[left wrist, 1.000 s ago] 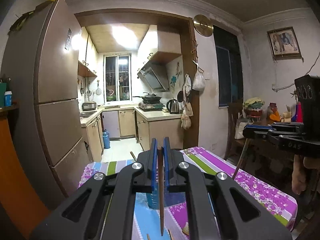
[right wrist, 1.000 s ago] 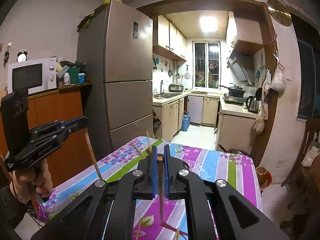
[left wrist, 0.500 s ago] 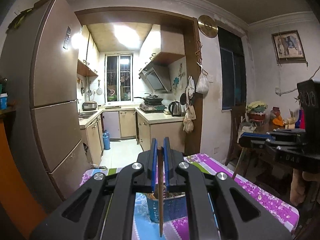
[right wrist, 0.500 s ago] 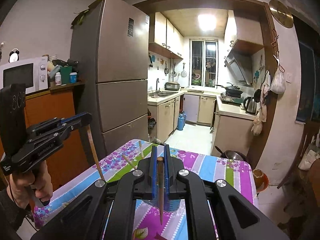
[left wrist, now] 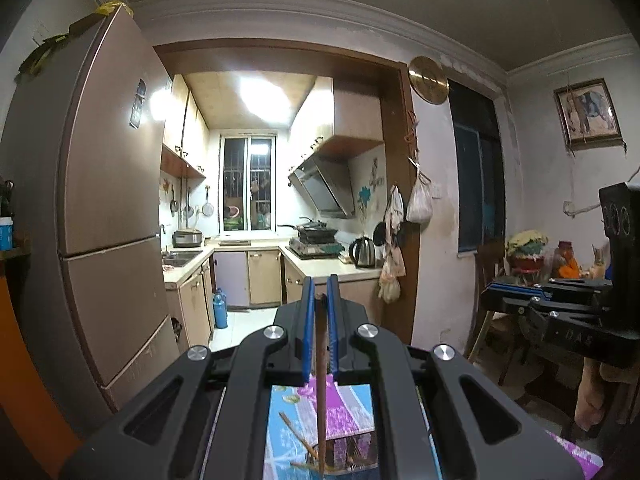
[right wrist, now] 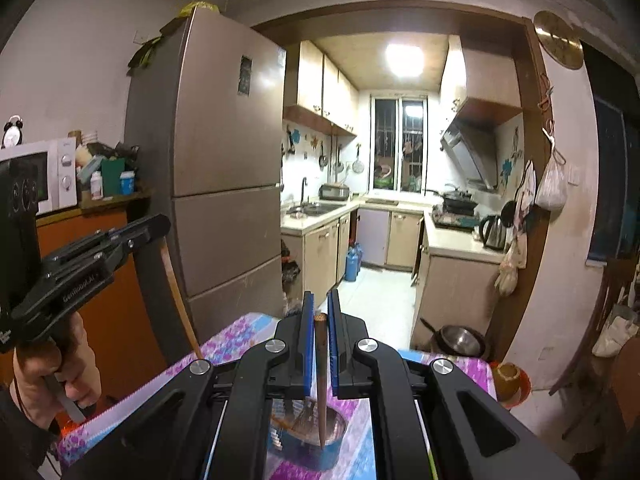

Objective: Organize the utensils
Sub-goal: 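Lower the chopstick into the blue holder and open the right gripper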

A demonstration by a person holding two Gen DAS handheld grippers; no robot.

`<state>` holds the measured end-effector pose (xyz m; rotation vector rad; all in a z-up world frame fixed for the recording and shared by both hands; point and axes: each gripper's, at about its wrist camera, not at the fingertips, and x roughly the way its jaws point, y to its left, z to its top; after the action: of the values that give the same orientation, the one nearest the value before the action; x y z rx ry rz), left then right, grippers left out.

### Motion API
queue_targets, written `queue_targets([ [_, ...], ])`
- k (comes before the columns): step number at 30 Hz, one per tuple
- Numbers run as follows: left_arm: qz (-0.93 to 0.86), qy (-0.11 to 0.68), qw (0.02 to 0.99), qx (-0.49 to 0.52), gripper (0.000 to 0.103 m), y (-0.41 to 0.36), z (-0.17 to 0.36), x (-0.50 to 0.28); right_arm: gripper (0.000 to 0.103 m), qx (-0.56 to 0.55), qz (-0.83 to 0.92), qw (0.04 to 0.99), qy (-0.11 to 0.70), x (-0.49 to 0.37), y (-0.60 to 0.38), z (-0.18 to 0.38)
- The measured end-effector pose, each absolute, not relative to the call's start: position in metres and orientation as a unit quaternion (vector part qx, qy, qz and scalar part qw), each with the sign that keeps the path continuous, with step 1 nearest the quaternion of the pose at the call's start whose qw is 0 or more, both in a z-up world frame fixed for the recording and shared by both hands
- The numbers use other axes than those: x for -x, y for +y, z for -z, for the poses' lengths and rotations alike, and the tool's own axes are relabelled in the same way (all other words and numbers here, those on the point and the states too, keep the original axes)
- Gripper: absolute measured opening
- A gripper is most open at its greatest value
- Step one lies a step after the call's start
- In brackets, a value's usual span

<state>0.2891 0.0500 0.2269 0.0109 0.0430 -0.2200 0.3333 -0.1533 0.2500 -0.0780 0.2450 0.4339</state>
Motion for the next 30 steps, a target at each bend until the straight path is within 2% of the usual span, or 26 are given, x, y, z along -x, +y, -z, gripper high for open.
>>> queue_targets([
  [5,0.112,0.016,0.994,0.004,0.005,0.045,-0.228,-0.309,0.008,0.036,-0.219,0.968,0.116,-0.359,-0.149,-0.252],
  [19,0.109,0.063,0.992,0.010,0.005,0.036,-0.178,-0.366,0.008,0.027,-0.220,0.963,0.153,-0.400,-0.153,-0.204],
  [27,0.107,0.078,0.991,0.014,0.005,0.036,-0.167,-0.377,0.008,0.032,-0.236,0.955,0.175,-0.409,-0.141,-0.186],
  [30,0.106,0.084,0.991,0.015,0.008,0.037,-0.167,-0.377,0.008,0.034,-0.240,0.954,0.176,-0.408,-0.137,-0.183],
])
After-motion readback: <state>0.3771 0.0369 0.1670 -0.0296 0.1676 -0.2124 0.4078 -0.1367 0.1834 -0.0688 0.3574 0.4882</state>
